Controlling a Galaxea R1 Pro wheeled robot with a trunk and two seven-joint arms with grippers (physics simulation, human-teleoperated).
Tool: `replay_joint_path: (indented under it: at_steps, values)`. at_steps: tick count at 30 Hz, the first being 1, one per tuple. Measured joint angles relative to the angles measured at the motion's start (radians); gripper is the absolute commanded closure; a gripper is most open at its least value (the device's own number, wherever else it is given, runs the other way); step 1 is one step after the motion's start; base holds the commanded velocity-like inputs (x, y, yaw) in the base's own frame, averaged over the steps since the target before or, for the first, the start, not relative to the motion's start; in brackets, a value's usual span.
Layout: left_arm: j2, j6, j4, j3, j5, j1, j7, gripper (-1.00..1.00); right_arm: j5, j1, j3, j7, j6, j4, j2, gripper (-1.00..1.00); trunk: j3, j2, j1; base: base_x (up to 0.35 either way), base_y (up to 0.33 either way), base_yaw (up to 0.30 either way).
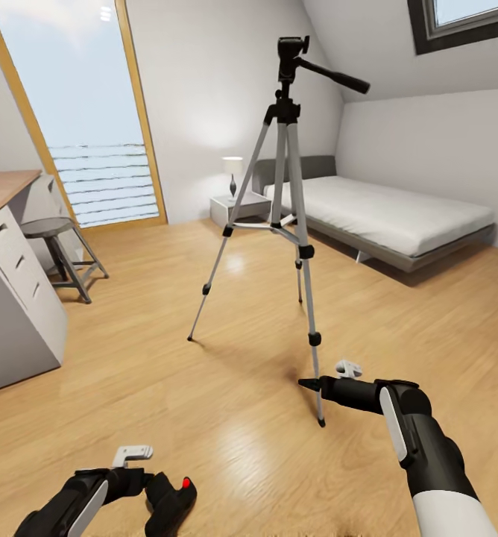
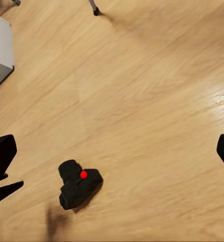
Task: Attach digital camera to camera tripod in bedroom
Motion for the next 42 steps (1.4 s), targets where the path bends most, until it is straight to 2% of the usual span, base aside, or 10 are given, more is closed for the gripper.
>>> replay_joint_path:
  at_steps: [4,10,42]
  values:
    - [0.0,0.032,0.003,0.0,-0.004,0.0,-0.056,-1.0,0.0,0.0,0.0,0.0,0.0,0.0,0.0,-1.0,-0.015,-0.001,0.002,0.0,0.0,0.0]
    - [0.0,0.053,0.006,0.0,-0.009,0.0,-0.09,-1.0,0.0,0.0,0.0,0.0,0.0,0.0,0.0,-1.0,-0.039,-0.002,0.004,0.0,0.0,0.0]
    - [0.0,0.05,-0.006,-0.001,-0.015,0.0,-0.086,-1.0,0.005,0.0,-0.001,0.0,0.0,-0.015,0.0,-1.0,-0.163,-0.01,0.019,0.0,0.0,0.0]
